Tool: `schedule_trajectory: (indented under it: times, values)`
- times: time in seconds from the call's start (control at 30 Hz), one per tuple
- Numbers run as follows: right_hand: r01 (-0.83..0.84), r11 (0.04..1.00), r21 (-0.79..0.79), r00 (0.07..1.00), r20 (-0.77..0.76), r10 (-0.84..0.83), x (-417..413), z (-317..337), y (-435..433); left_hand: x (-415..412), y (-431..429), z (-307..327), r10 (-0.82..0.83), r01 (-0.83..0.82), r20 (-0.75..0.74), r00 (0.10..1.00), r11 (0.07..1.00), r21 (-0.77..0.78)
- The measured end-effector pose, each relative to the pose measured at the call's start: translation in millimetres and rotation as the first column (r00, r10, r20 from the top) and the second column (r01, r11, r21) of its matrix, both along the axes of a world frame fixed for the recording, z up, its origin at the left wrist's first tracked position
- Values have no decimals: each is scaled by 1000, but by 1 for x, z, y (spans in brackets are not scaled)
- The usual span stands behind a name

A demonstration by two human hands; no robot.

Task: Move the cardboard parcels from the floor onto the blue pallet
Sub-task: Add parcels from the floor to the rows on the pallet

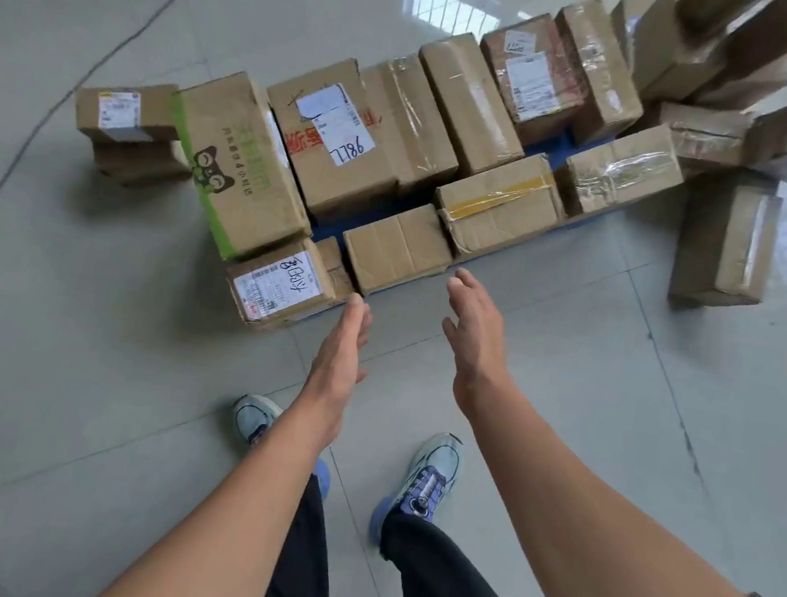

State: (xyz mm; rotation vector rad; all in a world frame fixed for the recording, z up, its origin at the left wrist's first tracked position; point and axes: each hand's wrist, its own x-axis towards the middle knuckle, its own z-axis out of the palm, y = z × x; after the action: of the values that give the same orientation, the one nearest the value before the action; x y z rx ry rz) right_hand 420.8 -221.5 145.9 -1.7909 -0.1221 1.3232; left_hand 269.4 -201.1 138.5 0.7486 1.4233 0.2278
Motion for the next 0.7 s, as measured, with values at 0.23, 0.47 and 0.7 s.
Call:
schedule_trajectory:
  times: [0.23,0.47,0.7]
  values:
    - [137,990,23,990,13,-137,104,39,-26,134,-7,40,-205,204,64,977,979,11]
    - [260,965,-35,964,67,-257,189,49,-53,224,-17,53,-334,339,94,938,940,-44]
    - [350,927,-134,935,110,-337,268,36,-58,301,3,38,-424,437,116,898,890,-128]
